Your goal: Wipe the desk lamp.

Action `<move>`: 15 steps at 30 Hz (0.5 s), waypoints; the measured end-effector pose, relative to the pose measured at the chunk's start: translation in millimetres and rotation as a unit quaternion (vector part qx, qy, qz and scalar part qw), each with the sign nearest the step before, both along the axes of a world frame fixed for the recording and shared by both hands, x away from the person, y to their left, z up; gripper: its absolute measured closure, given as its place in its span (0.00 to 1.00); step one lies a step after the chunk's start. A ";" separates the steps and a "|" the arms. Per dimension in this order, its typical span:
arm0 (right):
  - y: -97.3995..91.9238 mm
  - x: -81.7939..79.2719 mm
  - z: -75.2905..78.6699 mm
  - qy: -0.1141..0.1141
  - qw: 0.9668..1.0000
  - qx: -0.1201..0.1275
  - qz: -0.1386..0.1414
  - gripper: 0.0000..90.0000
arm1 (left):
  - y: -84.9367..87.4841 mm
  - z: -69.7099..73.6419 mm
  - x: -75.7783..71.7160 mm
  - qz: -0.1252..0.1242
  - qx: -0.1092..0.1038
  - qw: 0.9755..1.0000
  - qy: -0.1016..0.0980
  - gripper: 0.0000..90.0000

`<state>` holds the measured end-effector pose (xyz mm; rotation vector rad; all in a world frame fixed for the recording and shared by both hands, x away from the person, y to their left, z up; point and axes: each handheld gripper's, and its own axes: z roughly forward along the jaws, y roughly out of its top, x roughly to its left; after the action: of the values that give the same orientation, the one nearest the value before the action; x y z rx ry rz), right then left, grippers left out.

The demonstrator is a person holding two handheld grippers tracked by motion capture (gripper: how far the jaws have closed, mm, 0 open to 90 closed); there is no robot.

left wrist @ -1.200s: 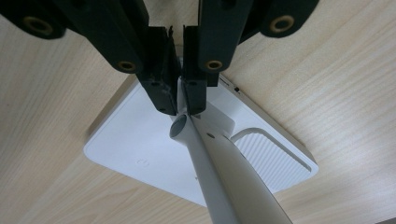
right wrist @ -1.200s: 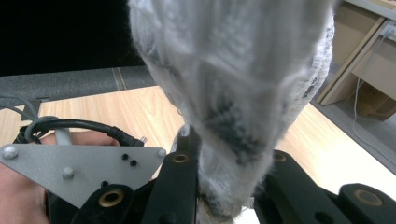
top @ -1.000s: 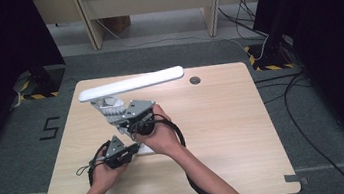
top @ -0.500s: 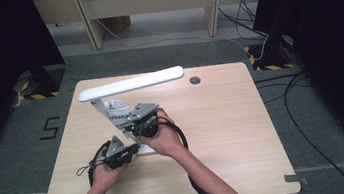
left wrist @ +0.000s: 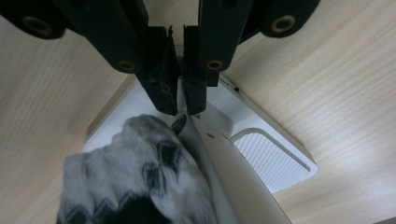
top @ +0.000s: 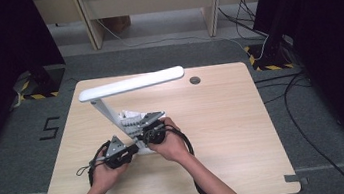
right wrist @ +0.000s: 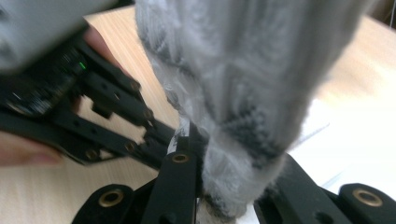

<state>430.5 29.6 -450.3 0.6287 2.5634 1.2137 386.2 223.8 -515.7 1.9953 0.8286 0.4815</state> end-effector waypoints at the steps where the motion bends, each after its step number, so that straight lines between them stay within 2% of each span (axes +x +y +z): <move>1: -1.7 0.0 -2.8 0.007 1.000 -0.003 -0.008 0.91 | 0.4 0.7 -0.2 0.002 0.000 1.000 0.002 0.89; 3: -7.4 1.2 -8.9 0.017 1.000 -0.009 -0.017 0.91 | 2.6 3.3 -1.2 0.002 -0.002 1.000 0.000 0.87; 4: -9.5 1.1 -10.6 0.022 1.000 -0.009 -0.021 0.91 | 3.8 5.6 -2.2 0.004 -0.010 1.000 -0.002 0.85; 8: -18.0 -0.8 -14.5 0.035 0.999 -0.003 -0.034 0.91 | 11.3 21.3 -7.1 0.012 -0.027 0.999 -0.017 0.79; 15: -12.6 -8.0 -15.2 0.046 0.998 0.000 -0.036 0.91 | 15.0 49.3 -10.3 0.031 -0.067 0.996 -0.043 0.61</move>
<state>422.5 17.1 -465.5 0.7870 2.5906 1.1869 375.9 238.8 -466.5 1.8178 0.8490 0.5310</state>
